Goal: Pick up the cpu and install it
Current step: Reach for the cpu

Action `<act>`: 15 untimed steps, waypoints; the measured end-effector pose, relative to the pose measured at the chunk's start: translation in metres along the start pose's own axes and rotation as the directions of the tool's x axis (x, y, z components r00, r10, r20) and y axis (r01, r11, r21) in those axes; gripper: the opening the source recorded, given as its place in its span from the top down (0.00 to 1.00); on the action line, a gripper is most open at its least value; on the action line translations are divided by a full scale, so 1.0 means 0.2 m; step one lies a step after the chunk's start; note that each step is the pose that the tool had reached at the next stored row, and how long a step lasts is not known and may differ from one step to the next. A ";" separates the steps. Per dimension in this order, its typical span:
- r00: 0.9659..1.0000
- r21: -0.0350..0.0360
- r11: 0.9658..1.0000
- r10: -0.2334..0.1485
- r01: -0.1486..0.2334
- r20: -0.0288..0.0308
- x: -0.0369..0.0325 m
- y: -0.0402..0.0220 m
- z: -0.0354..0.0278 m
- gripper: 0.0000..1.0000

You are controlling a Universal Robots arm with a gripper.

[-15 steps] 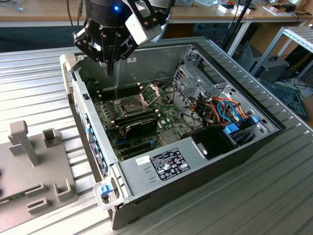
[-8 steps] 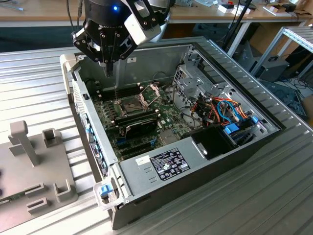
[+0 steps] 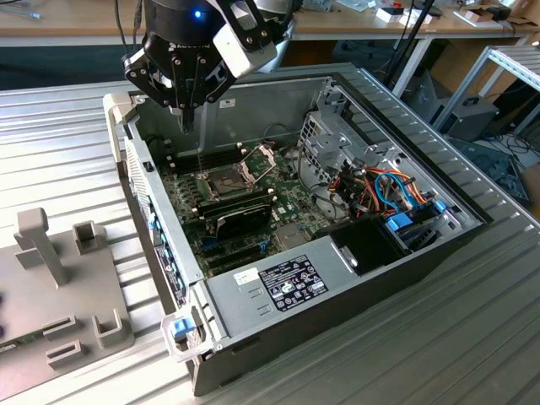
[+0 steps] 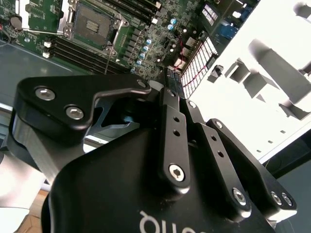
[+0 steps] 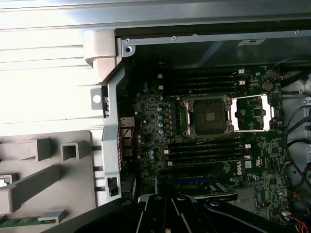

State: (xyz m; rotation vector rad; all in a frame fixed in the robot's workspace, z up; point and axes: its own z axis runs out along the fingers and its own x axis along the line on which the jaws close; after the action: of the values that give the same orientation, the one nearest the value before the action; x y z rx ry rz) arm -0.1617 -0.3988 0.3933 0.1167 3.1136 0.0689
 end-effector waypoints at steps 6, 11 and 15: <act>1.000 0.000 1.000 0.000 0.000 0.000 0.008 -0.001 0.000 0.89; 1.000 0.000 1.000 0.000 0.000 0.000 0.009 -0.001 0.000 0.89; 1.000 0.000 1.000 0.000 0.000 0.000 0.012 -0.001 0.000 0.89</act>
State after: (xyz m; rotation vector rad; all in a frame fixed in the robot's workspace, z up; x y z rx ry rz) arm -0.1641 -0.3988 0.3933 0.1169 3.1137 0.0689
